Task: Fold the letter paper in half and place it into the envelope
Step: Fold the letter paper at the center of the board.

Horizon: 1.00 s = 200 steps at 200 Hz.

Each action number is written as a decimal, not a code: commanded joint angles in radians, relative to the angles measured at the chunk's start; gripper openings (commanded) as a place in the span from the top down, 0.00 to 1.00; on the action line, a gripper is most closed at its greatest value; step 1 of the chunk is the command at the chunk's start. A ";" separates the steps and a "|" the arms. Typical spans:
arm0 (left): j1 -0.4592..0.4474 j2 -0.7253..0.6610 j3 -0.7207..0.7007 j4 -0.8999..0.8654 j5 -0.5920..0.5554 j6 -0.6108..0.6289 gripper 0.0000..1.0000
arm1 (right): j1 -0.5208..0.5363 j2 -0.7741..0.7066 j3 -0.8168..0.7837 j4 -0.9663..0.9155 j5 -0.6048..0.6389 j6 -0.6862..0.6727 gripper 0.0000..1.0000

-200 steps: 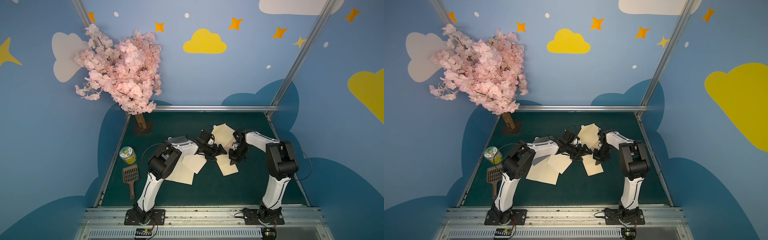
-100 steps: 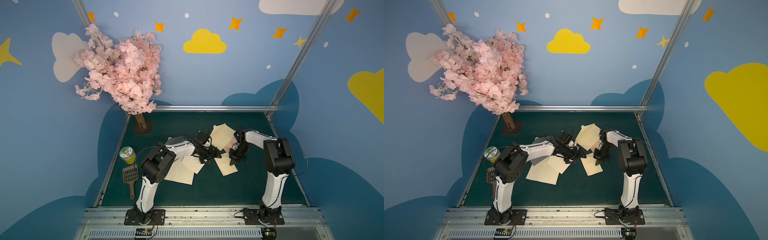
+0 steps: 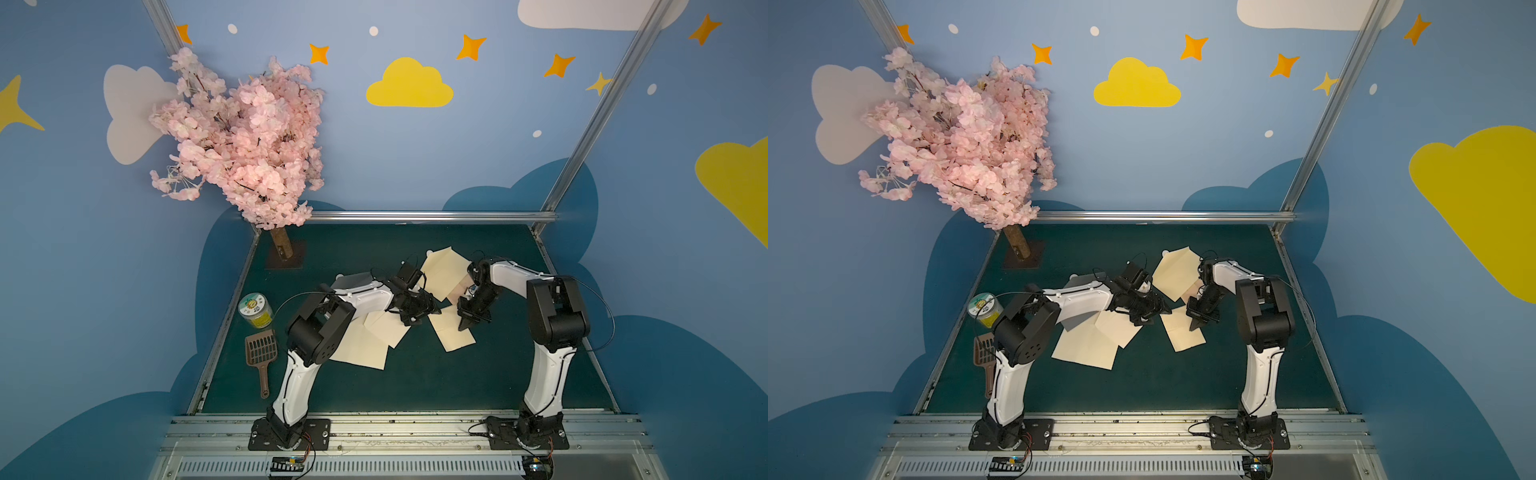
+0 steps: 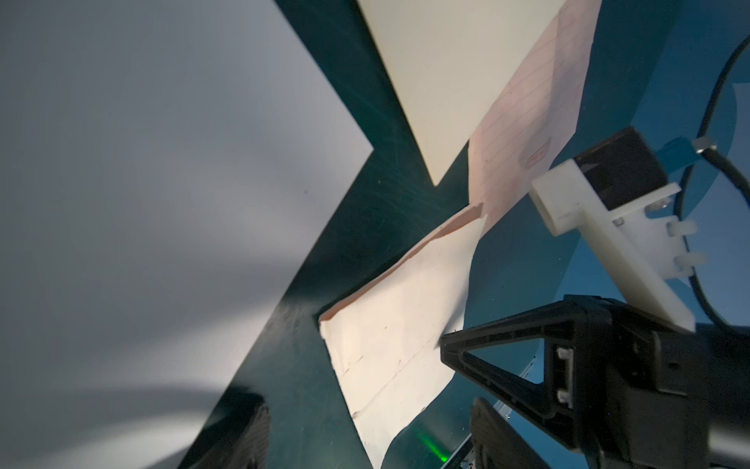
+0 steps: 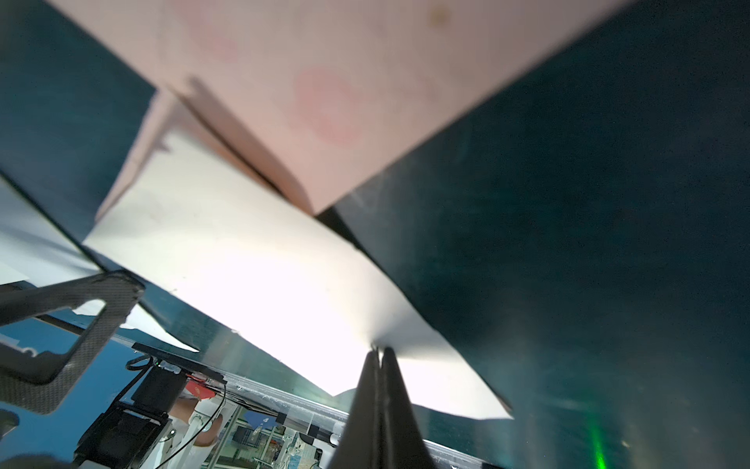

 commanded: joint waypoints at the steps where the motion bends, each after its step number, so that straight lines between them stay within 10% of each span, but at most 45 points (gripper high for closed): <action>1: -0.008 0.045 0.004 -0.030 -0.052 -0.021 0.24 | 0.010 0.033 0.012 0.032 -0.002 0.010 1.00; 200: -0.016 0.100 -0.091 0.380 0.074 -0.117 0.51 | 0.011 0.031 0.019 0.040 -0.034 0.013 1.00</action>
